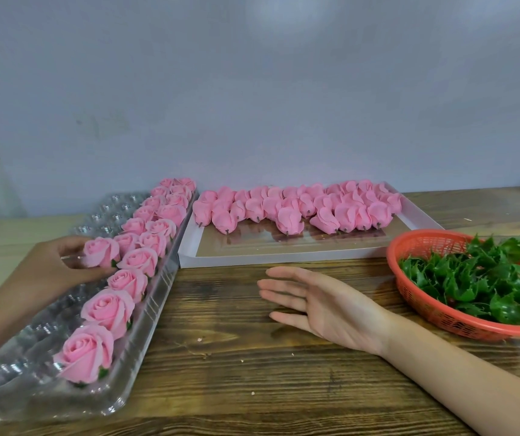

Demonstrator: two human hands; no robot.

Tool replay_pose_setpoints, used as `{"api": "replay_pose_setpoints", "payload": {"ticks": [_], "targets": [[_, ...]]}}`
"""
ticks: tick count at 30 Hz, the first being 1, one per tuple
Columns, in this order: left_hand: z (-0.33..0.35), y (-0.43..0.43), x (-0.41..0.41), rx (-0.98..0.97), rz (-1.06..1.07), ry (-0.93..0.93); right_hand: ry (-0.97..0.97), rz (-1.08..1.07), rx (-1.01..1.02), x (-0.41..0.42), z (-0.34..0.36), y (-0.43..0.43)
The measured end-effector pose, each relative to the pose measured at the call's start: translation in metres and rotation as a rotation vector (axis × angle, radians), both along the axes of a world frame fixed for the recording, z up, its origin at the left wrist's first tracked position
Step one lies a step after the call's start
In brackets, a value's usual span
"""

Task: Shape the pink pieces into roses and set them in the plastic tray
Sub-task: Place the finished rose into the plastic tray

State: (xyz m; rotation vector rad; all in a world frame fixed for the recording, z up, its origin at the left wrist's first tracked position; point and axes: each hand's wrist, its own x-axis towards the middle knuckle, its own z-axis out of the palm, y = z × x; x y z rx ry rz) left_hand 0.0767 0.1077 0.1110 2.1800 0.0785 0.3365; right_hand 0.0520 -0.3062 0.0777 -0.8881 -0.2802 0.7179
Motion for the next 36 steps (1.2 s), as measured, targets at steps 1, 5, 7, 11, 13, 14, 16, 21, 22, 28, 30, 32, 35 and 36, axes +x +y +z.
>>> {"api": "replay_pose_setpoints", "payload": {"ticks": [1, 5, 7, 11, 13, 14, 16, 21, 22, 28, 30, 32, 35, 36], "targets": [[-0.001, -0.002, 0.001, 0.015, -0.008, -0.006, 0.001, 0.000, -0.004, 0.000, 0.000, 0.000], [-0.003, -0.007, 0.004, 0.018, -0.015, -0.031, -0.007, 0.002, -0.007, -0.001, 0.001, 0.000], [-0.003, -0.005, 0.006, 0.027, -0.015, -0.039, -0.008, 0.001, -0.010, -0.001, 0.000, 0.000], [-0.003, -0.002, 0.008, 0.124, -0.031, -0.038, -0.016, 0.000, -0.015, -0.001, 0.001, 0.000], [-0.003, -0.003, 0.009, 0.176, -0.039, -0.056, -0.026, 0.004, -0.016, -0.001, 0.001, 0.000], [-0.003, -0.003, 0.009, 0.181, -0.037, -0.065, -0.026, 0.006, -0.015, -0.001, 0.001, 0.000], [-0.005, -0.003, 0.009, 0.165, -0.034, -0.087, -0.020, 0.008, -0.008, -0.001, 0.001, 0.000], [-0.012, 0.003, 0.008, 0.167, -0.062, -0.073, -0.015, 0.015, 0.005, -0.001, 0.000, -0.001], [-0.012, 0.005, 0.009, 0.162, -0.070, -0.071, -0.014, 0.016, 0.006, -0.001, 0.000, -0.001], [-0.014, 0.008, 0.010, 0.146, -0.086, -0.070, -0.015, 0.016, 0.003, -0.002, 0.001, -0.001], [-0.013, 0.010, 0.011, 0.163, -0.074, -0.073, -0.015, 0.014, 0.002, -0.002, 0.002, -0.001], [-0.011, 0.012, 0.012, 0.231, -0.074, -0.063, -0.017, 0.013, 0.001, -0.002, 0.003, 0.000], [-0.009, 0.014, 0.012, 0.339, -0.086, -0.040, -0.017, 0.013, -0.001, -0.003, 0.003, 0.000], [-0.009, 0.015, 0.013, 0.351, -0.082, -0.030, -0.018, 0.013, -0.002, -0.003, 0.003, 0.000]]}}
